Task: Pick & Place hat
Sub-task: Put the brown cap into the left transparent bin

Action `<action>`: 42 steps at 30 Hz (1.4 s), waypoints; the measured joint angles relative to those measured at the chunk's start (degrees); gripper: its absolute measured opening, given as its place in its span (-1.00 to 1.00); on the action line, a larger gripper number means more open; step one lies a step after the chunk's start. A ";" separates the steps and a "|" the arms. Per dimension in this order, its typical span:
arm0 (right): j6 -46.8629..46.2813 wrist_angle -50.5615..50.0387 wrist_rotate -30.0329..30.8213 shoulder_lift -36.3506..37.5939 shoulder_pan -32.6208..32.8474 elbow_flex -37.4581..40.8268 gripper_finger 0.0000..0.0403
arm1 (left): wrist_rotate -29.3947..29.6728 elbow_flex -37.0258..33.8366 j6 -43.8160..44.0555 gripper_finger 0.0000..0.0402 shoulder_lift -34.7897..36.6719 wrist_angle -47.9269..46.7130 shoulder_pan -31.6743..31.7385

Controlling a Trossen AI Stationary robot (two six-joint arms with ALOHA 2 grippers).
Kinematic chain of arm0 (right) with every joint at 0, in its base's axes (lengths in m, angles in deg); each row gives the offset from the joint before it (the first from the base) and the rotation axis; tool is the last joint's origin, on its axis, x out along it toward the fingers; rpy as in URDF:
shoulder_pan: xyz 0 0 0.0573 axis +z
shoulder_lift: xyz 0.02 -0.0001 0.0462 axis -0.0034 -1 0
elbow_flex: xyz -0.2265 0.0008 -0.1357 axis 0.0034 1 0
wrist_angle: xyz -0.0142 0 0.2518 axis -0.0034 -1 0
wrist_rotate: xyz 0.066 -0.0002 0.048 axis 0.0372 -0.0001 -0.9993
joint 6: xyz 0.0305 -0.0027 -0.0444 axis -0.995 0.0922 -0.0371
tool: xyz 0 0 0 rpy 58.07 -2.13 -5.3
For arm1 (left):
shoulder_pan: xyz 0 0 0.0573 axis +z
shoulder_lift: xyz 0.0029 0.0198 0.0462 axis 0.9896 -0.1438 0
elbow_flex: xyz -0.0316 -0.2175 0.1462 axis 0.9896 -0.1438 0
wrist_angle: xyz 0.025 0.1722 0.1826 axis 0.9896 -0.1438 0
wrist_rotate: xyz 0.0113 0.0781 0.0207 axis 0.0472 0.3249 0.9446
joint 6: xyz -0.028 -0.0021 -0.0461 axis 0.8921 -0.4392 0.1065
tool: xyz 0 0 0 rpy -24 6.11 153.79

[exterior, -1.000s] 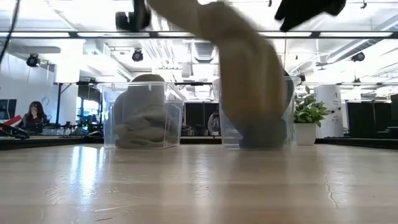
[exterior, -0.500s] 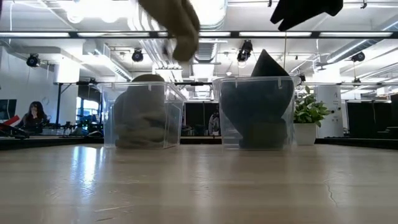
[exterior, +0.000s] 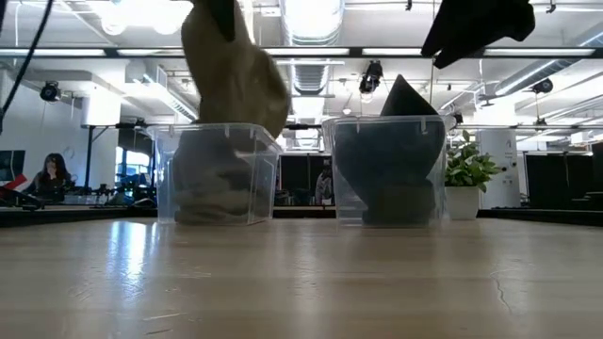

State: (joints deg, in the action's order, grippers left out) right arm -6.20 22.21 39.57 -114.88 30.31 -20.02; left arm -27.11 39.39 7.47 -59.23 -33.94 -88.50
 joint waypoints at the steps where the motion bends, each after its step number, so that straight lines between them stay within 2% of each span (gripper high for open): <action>1: -0.46 -0.01 -0.05 0.00 0.00 0.18 -0.09 | -1.69 0.59 0.02 -0.97 -1.23 -1.82 0.71; 4: -1.57 0.03 -0.33 0.00 0.00 0.57 -0.09 | -4.69 0.81 0.06 -0.97 -3.80 -4.24 2.81; 9: -3.30 0.02 -0.55 0.00 0.00 1.28 -0.09 | -15.54 -0.32 -2.62 -0.95 -3.27 -0.66 8.26; 17: -3.43 0.12 -0.78 0.00 0.00 1.63 -0.09 | -24.76 -0.58 -5.90 -0.96 -2.38 -0.50 19.27; 24: -3.45 0.16 -0.75 0.00 0.00 2.06 -0.09 | -43.98 -3.12 -10.70 -0.96 -3.35 4.49 28.87; 26: -3.46 0.16 -0.74 0.00 0.00 2.15 -0.09 | -46.88 -4.56 -10.89 -0.96 -3.75 6.38 30.51; 29: -3.45 0.16 -0.72 0.00 0.00 2.28 -0.09 | -47.03 -7.22 -10.90 -0.96 -4.31 8.68 32.36; 35: -3.45 0.32 -0.72 0.00 0.00 2.28 -0.09 | -41.52 -13.71 -9.74 -0.96 -5.09 16.48 33.03; 42: -3.47 0.46 -0.72 0.00 0.00 2.28 -0.09 | -40.41 -21.66 -8.93 -0.95 -4.98 24.34 33.02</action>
State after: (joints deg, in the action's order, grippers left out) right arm -9.67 22.67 38.85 -114.88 30.31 -17.74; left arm -67.52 17.73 -1.45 -64.21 -9.60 -55.47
